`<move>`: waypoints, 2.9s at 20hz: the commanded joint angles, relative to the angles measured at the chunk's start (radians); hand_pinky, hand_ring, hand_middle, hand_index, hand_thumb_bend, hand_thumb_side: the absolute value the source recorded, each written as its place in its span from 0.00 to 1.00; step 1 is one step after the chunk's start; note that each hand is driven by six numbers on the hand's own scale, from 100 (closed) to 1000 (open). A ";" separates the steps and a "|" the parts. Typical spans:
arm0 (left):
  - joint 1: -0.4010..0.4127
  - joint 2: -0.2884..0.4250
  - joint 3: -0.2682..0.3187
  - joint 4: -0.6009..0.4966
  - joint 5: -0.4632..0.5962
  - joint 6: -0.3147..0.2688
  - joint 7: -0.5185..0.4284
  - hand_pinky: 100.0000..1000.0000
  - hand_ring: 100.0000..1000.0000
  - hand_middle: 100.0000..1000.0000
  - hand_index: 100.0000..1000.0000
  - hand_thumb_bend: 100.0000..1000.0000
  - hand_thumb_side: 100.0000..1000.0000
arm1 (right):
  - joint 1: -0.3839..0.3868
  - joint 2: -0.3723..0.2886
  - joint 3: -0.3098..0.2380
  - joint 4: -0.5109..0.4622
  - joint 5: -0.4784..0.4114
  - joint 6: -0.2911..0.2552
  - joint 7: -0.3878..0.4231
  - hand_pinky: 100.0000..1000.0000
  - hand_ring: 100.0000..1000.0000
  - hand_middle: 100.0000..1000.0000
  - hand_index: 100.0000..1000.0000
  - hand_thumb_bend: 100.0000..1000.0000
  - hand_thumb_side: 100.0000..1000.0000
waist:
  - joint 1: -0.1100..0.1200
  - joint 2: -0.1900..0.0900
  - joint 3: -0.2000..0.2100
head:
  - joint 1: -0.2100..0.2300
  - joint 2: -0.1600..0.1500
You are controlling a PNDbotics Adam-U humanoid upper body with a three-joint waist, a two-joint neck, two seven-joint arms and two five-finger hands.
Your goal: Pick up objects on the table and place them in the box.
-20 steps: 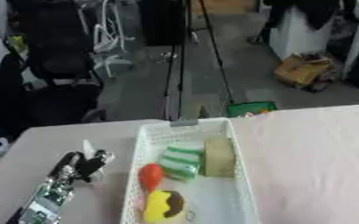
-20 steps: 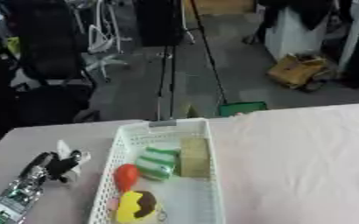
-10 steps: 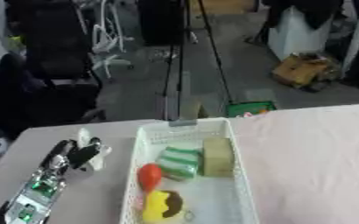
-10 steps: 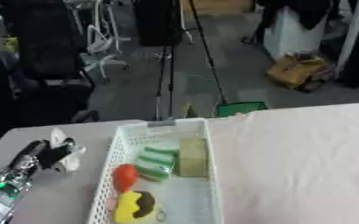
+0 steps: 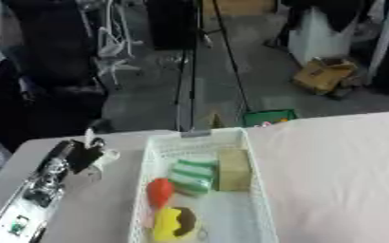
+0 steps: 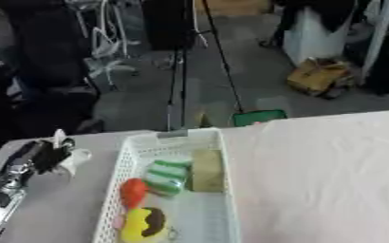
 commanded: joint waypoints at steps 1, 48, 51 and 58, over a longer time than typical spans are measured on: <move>-0.028 0.044 0.008 -0.064 0.019 -0.004 -0.009 0.73 0.39 0.27 0.26 0.00 0.66 | -0.007 -0.023 -0.009 -0.016 0.002 0.001 -0.004 0.83 0.91 0.81 0.78 0.00 1.00 | -0.005 -0.024 0.001 | -0.001 -0.002; -0.132 -0.054 -0.123 -0.120 -0.103 -0.055 -0.139 0.72 0.41 0.27 0.26 0.00 0.58 | -0.039 -0.016 0.015 -0.016 -0.018 -0.011 0.019 0.83 0.91 0.81 0.78 0.00 1.00 | 0.026 -0.041 -0.075 | 0.005 0.001; -0.122 -0.082 -0.137 -0.098 -0.170 -0.081 -0.097 0.72 0.41 0.27 0.27 0.00 0.57 | -0.041 -0.015 0.015 -0.016 -0.018 -0.012 0.019 0.83 0.91 0.81 0.78 0.00 1.00 | 0.023 -0.039 -0.075 | 0.011 -0.004; -0.117 -0.116 -0.160 -0.064 -0.237 -0.120 -0.070 0.72 0.41 0.26 0.27 0.00 0.55 | -0.045 -0.013 0.017 -0.016 -0.019 -0.013 0.019 0.82 0.91 0.80 0.78 0.00 1.00 | 0.020 -0.035 -0.078 | 0.023 -0.005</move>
